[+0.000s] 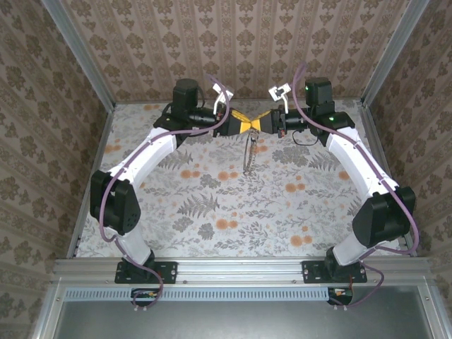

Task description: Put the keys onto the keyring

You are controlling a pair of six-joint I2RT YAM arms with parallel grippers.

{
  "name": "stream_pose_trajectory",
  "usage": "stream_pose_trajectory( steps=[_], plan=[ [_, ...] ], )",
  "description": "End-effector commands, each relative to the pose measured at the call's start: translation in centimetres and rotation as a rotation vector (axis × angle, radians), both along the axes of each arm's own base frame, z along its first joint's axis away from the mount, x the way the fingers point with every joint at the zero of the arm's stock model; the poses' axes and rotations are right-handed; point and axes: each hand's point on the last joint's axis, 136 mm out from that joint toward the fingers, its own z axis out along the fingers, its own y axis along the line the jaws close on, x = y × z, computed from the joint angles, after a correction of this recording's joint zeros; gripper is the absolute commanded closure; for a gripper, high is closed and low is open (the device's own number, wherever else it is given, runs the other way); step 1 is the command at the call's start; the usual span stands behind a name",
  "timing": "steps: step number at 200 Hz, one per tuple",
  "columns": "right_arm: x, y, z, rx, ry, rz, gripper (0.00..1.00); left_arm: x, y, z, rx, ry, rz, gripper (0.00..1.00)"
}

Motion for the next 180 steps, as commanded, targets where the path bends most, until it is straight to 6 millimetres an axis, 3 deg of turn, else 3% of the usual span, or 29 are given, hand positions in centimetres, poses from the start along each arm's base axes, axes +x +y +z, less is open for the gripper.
stream_pose_trajectory(
  steps=[1, 74, 117, 143, 180],
  plan=[
    [-0.5, -0.3, 2.0, 0.029, -0.070, 0.010, 1.00, -1.5, -0.4, 0.5, -0.019, -0.024, -0.075, 0.77],
    [-0.4, -0.3, 1.9, 0.040, -0.064, 0.008, 1.00, -2.0, -0.8, 0.3, -0.018, -0.025, -0.101, 1.00],
    [-0.3, -0.3, 1.9, 0.042, -0.061, -0.003, 1.00, -1.2, -1.2, 0.4, -0.015, -0.038, -0.036, 1.00],
    [-0.2, -0.9, 2.0, 0.050, -0.059, -0.026, 0.75, 0.6, -1.0, 1.2, -0.051, -0.024, 0.053, 1.00],
    [-0.2, -2.1, 1.9, 0.071, -0.054, -0.064, 0.60, 1.5, -0.5, 2.1, -0.089, -0.014, 0.102, 1.00]
  ],
)
